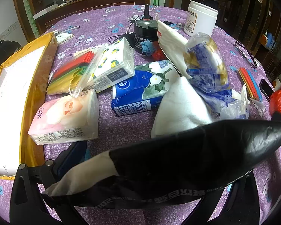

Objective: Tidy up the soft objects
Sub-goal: 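Grasp the black printed packet with the left tool while the right tool holds the red bag, then carry the black packet and red bag toward the yellow-rimmed box with both tools, then lower both items into the box and open both tools, then move both tools back over the cluttered table, then grasp the white cloth with the left tool while the right tool grasps the blue Vita bag, then carry both items into the box and open both tools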

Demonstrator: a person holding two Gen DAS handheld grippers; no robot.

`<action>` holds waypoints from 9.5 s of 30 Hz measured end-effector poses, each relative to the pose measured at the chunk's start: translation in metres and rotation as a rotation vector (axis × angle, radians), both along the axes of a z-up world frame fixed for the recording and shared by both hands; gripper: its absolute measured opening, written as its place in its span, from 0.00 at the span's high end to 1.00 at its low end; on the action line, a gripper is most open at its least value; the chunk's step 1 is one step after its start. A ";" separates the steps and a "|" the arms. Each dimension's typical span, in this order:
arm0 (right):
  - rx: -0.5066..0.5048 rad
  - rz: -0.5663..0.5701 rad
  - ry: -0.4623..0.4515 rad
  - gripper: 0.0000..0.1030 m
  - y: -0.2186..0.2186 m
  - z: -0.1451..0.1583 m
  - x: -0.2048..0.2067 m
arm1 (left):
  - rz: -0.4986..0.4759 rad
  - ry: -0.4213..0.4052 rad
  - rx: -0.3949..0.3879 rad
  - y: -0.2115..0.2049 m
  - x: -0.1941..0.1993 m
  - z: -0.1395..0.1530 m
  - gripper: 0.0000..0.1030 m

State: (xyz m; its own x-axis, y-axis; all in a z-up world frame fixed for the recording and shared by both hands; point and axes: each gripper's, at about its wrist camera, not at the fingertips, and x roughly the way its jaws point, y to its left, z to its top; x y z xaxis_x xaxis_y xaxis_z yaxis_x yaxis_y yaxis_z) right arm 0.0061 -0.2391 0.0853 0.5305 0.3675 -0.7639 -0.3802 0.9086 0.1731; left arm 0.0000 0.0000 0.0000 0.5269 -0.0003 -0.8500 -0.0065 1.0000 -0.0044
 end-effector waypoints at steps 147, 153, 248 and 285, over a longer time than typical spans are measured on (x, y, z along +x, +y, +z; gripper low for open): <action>0.134 0.218 0.202 0.42 0.384 -0.004 0.207 | 0.340 -0.195 -0.161 0.301 0.066 0.055 0.35; 0.189 0.259 0.219 0.42 0.340 0.009 0.175 | 0.309 -0.253 -0.188 0.278 0.036 0.074 0.36; 0.283 0.204 0.026 0.55 0.078 -0.001 0.056 | -0.098 -0.325 -0.255 0.029 -0.045 0.068 0.84; 0.277 0.361 0.114 0.55 0.213 0.037 0.038 | 0.226 -0.386 -0.193 0.231 -0.083 0.082 0.84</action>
State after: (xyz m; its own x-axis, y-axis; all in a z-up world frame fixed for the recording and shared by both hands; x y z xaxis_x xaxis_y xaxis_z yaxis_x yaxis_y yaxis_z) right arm 0.0441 -0.0263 0.1221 0.2499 0.7113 -0.6570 -0.6280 0.6355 0.4492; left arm -0.0827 0.2305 0.0822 0.8086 0.0122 -0.5882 -0.1847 0.9545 -0.2341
